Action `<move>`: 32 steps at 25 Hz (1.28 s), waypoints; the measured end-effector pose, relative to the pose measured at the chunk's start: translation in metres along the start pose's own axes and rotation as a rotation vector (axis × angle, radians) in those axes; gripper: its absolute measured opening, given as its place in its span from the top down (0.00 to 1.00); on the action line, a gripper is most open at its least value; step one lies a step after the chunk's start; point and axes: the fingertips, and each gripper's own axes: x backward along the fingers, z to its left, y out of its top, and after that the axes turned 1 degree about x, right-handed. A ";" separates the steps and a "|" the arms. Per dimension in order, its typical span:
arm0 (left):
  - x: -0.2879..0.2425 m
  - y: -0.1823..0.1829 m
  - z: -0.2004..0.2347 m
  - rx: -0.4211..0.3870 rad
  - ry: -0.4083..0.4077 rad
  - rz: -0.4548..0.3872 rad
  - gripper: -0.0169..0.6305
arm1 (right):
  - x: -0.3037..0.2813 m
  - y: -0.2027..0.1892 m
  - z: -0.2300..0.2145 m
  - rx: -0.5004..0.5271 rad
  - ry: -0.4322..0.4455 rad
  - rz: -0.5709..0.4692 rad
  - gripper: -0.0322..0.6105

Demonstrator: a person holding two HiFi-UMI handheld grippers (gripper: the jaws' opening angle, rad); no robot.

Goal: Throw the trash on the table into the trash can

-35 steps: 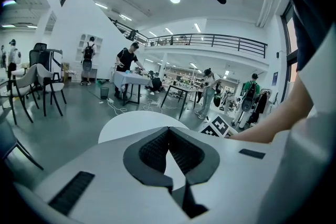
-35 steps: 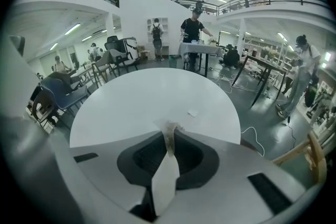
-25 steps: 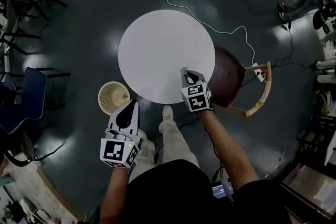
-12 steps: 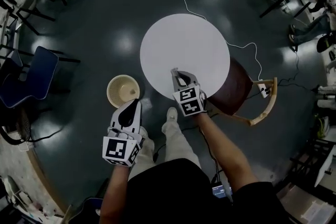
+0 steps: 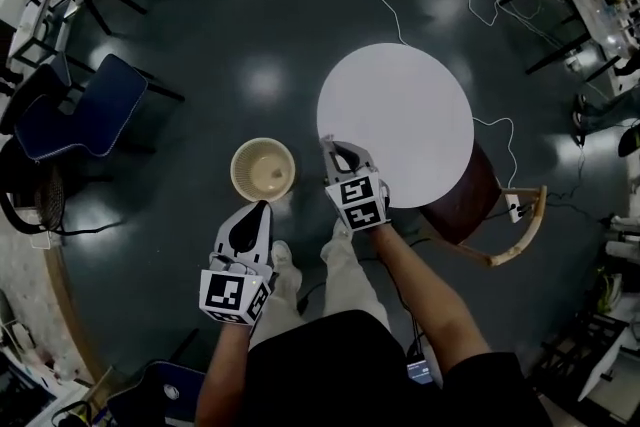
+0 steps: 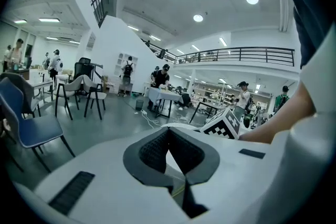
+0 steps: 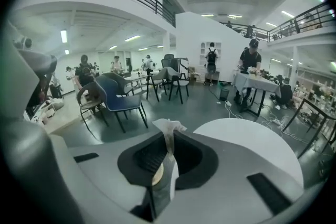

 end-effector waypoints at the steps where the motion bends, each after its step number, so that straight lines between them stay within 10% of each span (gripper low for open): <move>1: 0.006 -0.002 0.007 0.004 0.014 -0.002 0.96 | -0.005 0.004 0.010 0.009 0.014 -0.002 0.89; 17: 0.066 -0.056 0.121 0.103 0.210 0.019 0.96 | -0.100 -0.009 0.141 0.062 0.186 0.040 0.89; 32: 0.036 -0.148 0.191 0.137 0.227 0.098 0.96 | -0.206 -0.079 0.174 0.051 0.229 0.085 0.89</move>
